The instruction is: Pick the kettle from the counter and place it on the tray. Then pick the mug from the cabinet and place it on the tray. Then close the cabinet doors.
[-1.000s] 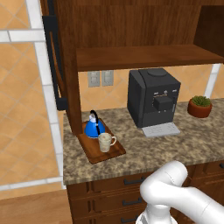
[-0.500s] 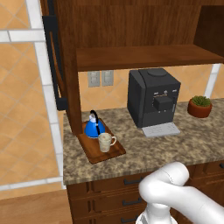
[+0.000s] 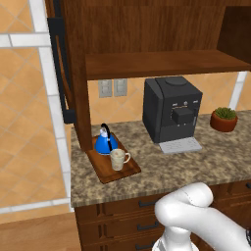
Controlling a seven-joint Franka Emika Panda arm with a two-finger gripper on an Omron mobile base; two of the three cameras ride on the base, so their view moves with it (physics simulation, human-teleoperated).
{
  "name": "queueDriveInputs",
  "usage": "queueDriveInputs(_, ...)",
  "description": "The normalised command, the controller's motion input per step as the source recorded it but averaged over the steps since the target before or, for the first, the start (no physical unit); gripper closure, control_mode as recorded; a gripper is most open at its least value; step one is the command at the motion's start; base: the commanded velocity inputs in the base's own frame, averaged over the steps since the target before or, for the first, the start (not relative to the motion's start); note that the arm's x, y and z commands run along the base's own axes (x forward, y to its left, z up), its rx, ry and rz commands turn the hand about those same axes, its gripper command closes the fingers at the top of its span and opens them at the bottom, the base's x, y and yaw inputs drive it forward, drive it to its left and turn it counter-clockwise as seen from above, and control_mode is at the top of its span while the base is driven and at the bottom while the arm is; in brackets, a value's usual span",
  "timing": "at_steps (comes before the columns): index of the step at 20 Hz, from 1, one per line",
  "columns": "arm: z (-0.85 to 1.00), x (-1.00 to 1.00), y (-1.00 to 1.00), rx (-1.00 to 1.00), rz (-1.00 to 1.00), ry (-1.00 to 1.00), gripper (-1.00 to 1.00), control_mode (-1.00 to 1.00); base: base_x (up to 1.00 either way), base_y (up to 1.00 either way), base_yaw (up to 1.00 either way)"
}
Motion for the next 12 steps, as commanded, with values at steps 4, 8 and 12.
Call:
queueDriveInputs(4,0.22,0.32,0.48,0.0,0.1,0.21,-1.0,-1.0,0.0,0.0,0.0)
queueDriveInputs(8,0.01,0.59,0.56,0.0,0.14,0.14,-1.0,-1.0,0.0,0.0,0.0)
queueDriveInputs(12,0.0,0.66,0.57,0.0,0.13,0.12,-1.0,-1.0,0.0,0.0,0.0)
